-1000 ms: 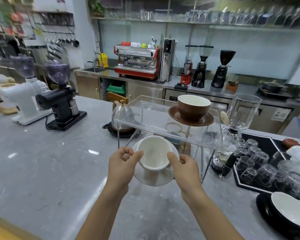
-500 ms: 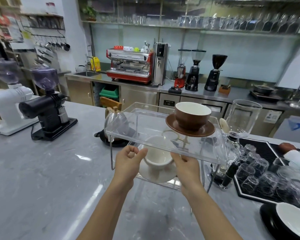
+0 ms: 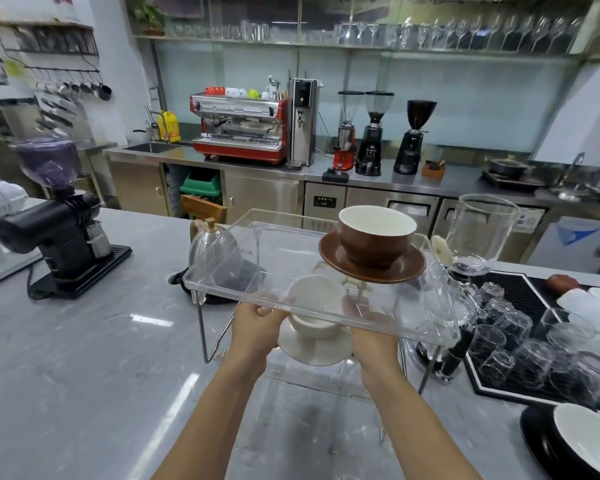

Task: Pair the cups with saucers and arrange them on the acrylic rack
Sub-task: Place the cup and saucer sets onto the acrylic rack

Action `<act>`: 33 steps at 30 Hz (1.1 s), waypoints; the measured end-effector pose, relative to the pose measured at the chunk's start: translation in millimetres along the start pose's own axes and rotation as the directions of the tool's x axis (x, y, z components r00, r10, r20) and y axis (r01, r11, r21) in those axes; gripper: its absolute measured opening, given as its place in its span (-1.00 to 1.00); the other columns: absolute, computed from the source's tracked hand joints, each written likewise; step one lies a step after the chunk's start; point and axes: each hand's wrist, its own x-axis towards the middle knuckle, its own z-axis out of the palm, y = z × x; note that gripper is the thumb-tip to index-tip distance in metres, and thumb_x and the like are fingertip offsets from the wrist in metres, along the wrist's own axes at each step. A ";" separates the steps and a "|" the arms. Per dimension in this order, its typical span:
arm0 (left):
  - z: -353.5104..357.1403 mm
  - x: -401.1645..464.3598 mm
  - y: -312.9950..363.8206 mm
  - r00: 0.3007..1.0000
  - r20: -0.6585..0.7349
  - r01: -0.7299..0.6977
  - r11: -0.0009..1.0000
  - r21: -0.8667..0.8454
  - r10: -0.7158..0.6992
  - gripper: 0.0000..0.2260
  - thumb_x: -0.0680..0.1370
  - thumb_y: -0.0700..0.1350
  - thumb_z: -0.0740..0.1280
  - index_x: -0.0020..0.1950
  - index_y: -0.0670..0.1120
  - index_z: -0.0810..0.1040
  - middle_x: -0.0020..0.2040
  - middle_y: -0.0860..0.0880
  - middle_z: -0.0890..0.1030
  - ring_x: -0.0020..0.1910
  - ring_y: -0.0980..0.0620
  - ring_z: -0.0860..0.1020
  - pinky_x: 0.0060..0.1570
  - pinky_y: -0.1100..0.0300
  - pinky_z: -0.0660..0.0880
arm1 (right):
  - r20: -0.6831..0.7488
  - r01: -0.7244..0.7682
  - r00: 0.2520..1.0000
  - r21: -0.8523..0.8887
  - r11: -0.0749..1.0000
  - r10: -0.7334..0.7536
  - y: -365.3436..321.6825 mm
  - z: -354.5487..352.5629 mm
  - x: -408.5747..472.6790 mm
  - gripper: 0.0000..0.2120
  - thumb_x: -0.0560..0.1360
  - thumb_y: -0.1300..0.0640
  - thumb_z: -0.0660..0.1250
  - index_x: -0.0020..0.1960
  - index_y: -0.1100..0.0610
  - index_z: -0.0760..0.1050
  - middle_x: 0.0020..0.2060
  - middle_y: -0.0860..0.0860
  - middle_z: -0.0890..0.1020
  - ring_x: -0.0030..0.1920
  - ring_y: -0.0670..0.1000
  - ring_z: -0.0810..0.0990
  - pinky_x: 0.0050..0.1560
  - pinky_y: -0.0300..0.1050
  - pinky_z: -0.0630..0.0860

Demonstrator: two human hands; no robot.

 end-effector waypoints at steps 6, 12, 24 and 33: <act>-2.5 12.4 -6.2 0.999 0.048 0.013 0.998 0.061 -0.016 -0.79 0.52 -0.11 0.51 -0.13 -0.15 0.51 -0.23 -0.18 0.47 -0.24 -0.10 0.44 -0.25 -0.02 0.40 | -0.016 -0.037 0.999 -0.027 0.999 0.037 1.2 2.4 4.6 -0.58 0.48 -0.12 0.44 0.19 0.17 0.58 0.10 0.10 0.66 0.13 0.13 0.62 0.18 0.15 0.57; -4.5 19.4 -9.1 0.998 0.054 0.034 0.992 0.122 -0.041 -0.77 0.50 -0.06 0.52 -0.21 -0.11 0.52 -0.27 -0.17 0.50 -0.28 -0.07 0.47 -0.32 0.07 0.43 | -0.007 -0.017 1.000 -0.045 0.999 0.016 1.7 3.6 3.5 -0.58 0.51 -0.12 0.41 0.25 0.12 0.54 0.16 0.09 0.63 0.17 0.10 0.59 0.24 0.16 0.53; -7.2 7.6 -1.6 0.995 -0.017 0.097 0.979 0.177 -0.096 -0.77 0.53 0.12 0.44 -0.15 -0.02 0.69 -0.25 -0.08 0.67 -0.29 -0.02 0.61 -0.24 0.04 0.66 | -0.056 -0.035 0.998 -0.097 0.995 0.030 -4.0 1.1 0.8 -0.63 0.54 -0.06 0.38 0.17 0.20 0.51 0.03 0.11 0.62 0.05 0.13 0.62 0.08 0.11 0.60; -16.8 -39.8 0.6 0.956 -0.057 -0.198 0.778 0.596 0.287 -0.88 0.53 0.12 0.39 -0.07 0.11 0.64 -0.06 0.21 0.67 0.03 0.14 0.60 -0.05 0.18 0.51 | 0.002 0.347 0.931 -0.314 0.884 -0.365 -5.8 -5.5 -34.0 -0.88 0.50 0.15 0.40 0.01 0.00 0.52 0.07 -0.01 0.56 0.11 0.07 0.56 0.13 0.01 0.54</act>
